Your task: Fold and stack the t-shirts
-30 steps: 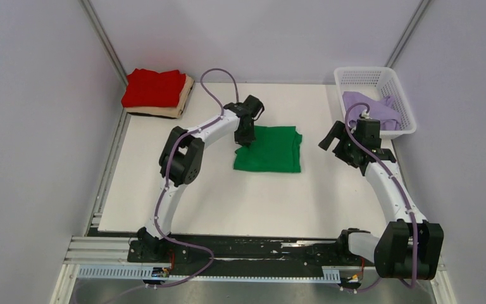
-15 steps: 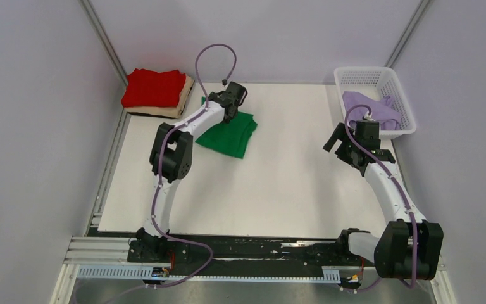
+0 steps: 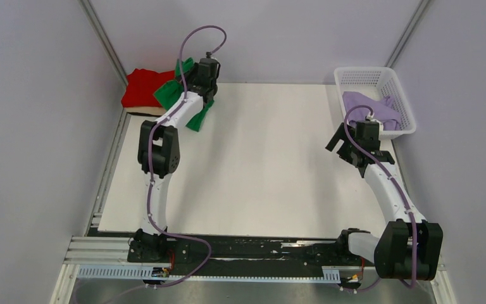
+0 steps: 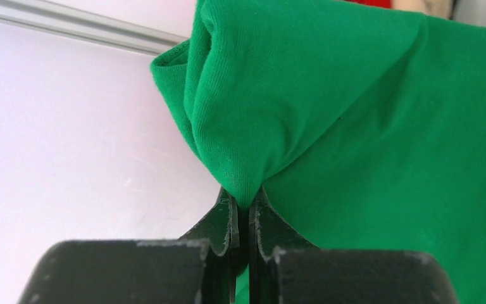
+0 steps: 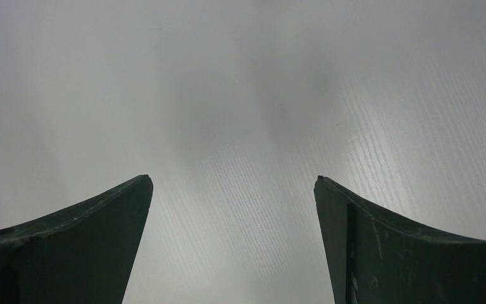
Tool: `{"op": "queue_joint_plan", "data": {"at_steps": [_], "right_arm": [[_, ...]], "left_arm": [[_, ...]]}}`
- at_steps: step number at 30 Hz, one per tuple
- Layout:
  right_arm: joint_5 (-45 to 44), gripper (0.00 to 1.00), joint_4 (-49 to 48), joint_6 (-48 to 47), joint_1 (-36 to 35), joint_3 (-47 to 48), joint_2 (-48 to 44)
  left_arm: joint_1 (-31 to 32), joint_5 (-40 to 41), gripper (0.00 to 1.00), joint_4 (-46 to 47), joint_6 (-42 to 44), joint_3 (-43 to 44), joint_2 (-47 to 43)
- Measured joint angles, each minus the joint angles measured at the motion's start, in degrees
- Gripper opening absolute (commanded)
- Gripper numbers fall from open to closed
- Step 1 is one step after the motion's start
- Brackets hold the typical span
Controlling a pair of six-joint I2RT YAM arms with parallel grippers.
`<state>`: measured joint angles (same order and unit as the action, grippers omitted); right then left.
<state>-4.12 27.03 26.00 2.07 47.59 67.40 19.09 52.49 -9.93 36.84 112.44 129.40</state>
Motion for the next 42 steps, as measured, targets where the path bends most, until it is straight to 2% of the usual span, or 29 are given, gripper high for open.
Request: {"op": "queue_joint_plan", "data": {"at_steps": [7, 15, 33, 42], "right_arm": [[-0.5, 1.00, -0.2, -0.1, 0.0, 0.0, 0.5], [-0.7, 1.00, -0.3, -0.2, 0.0, 0.0, 1.1], [-1.9, 1.00, -0.5, -0.2, 0.0, -0.6, 1.6], [-3.0, 1.00, -0.5, -0.2, 0.0, -0.6, 2.5]], "left_arm": [[-0.9, -1.5, 0.00, 5.0, 10.1, 4.2, -0.5], [-1.4, -4.4, 0.00, 5.0, 14.1, 6.3, -1.7], [-7.3, -9.9, 0.00, 3.5, 12.1, 8.1, -5.1], [-11.5, -13.6, 0.00, 3.5, 9.4, 10.9, -0.3]]}}
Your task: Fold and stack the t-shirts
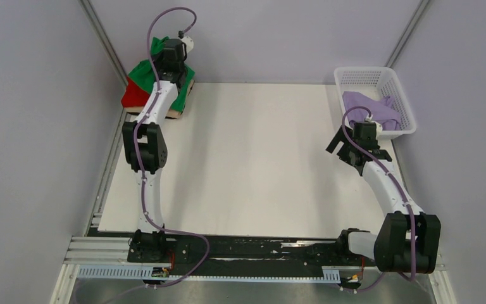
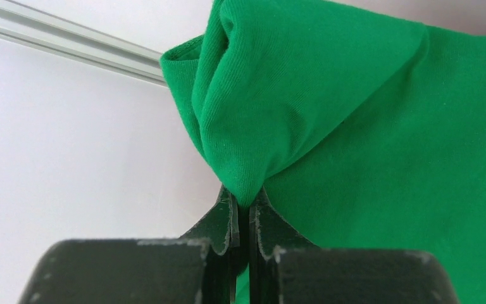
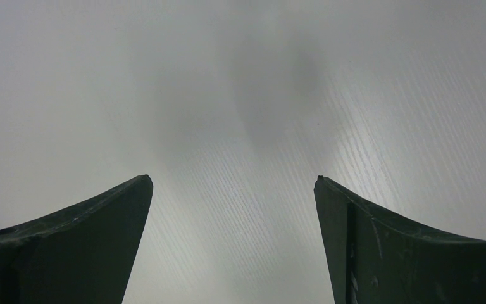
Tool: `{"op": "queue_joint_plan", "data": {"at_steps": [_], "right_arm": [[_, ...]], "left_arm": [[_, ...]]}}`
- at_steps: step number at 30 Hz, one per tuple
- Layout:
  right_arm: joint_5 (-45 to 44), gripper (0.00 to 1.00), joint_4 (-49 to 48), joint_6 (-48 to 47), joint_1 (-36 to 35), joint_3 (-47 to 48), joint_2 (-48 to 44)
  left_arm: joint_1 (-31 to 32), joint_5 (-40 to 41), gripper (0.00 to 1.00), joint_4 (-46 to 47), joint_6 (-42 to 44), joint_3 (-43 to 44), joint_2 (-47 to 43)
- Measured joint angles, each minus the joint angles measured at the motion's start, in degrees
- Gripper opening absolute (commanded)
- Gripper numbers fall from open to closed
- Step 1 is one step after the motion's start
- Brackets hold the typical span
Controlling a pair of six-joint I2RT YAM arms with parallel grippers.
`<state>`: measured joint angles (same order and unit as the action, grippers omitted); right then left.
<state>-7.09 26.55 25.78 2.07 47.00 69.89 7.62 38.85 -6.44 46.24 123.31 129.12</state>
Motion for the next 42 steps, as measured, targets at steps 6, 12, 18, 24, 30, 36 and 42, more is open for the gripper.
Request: {"op": "queue_joint_plan", "data": {"at_steps": [6, 12, 18, 24, 30, 36, 42], "right_arm": [[-0.6, 1.00, 0.2, 0.0, 0.0, 0.0, 0.6], [-1.4, 1.00, 0.9, 0.0, 0.0, 0.0, 1.5], [-1.9, 1.00, 2.1, 0.0, 0.0, 0.7, 1.8], [-2.0, 1.00, 2.7, 0.1, 0.0, 1.0, 1.2], [-1.6, 1.00, 2.8, 0.3, 0.0, 1.0, -1.1], [0.8, 1.00, 2.8, 0.3, 0.0, 1.0, -3.3], [3.4, 1.00, 2.1, 0.2, 0.0, 0.3, -4.7]], "left_arm": [[-2.7, -2.7, 0.00, 0.2, -2.2, 2.5, 4.2], [-5.5, -4.4, 0.64, 1.2, -4.5, 5.8, 8.1], [-7.9, -3.7, 0.99, 2.5, -8.5, 7.7, 9.8], [-8.9, -1.2, 1.00, 1.9, -13.5, 8.1, 9.7], [-9.0, -1.9, 1.00, -6.4, -24.8, 6.2, 6.7], [-8.9, -6.4, 1.00, -10.5, -33.9, -2.9, -3.2], [-9.0, -15.9, 1.00, -11.7, -38.4, -4.0, -7.2]]}}
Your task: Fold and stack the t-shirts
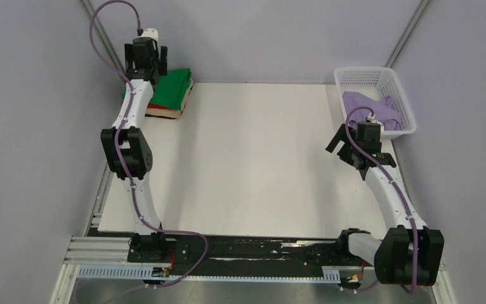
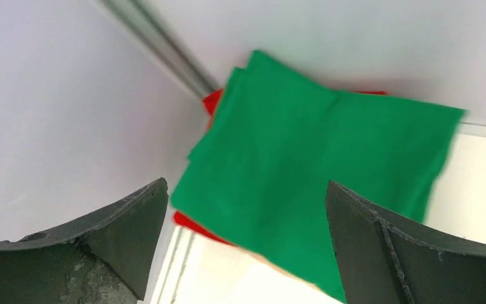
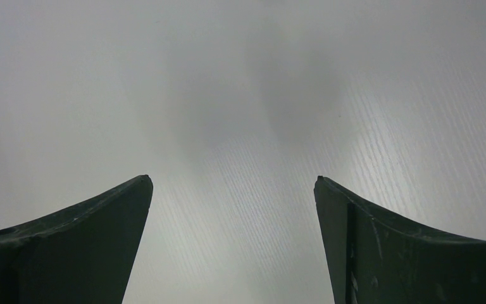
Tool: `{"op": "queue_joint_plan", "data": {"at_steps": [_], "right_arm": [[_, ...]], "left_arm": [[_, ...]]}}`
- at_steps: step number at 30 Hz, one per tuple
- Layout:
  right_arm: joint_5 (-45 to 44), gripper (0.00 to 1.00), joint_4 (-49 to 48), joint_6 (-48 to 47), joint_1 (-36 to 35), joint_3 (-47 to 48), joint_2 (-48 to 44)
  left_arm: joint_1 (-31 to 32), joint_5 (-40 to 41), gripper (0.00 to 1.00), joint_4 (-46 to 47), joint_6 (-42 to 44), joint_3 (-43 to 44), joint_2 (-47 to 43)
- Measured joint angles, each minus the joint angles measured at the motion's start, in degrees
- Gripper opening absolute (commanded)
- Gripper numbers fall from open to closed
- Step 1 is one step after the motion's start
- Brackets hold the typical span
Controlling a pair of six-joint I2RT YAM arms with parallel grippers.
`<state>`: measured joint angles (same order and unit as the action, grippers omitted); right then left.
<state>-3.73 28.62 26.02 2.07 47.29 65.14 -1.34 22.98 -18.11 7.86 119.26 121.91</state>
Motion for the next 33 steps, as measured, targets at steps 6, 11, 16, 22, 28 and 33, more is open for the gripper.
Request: {"op": "queue_joint_plan", "data": {"at_steps": [6, 11, 16, 22, 28, 33], "right_arm": [[0.9, 1.00, -0.2, 0.0, 0.0, -0.2, 0.5], [1.8, 1.00, -1.4, 0.0, 0.0, -0.3, 0.5], [5.4, 1.00, -4.9, 0.3, 0.0, -2.3, -0.2], [9.2, 1.00, -8.3, 0.5, 0.0, -6.3, -3.2], [11.5, 1.00, -12.2, 0.7, 0.0, -10.9, -7.1], [12.3, 1.00, -14.5, 1.5, 0.0, -14.1, -10.0]], "left_arm": [[0.0, -14.8, 1.00, -2.5, -4.2, 1.5, 0.7], [0.1, -24.3, 1.00, -4.5, -10.6, 1.9, 0.8], [0.4, -30.0, 1.00, 1.4, -22.4, -25.7, -14.3], [7.1, -28.0, 1.00, 4.7, -33.8, -57.9, -41.8], [14.6, -25.9, 1.00, 3.7, -38.3, -70.6, -58.6], [14.4, -23.3, 1.00, 0.5, -40.4, -75.5, -62.3]]}}
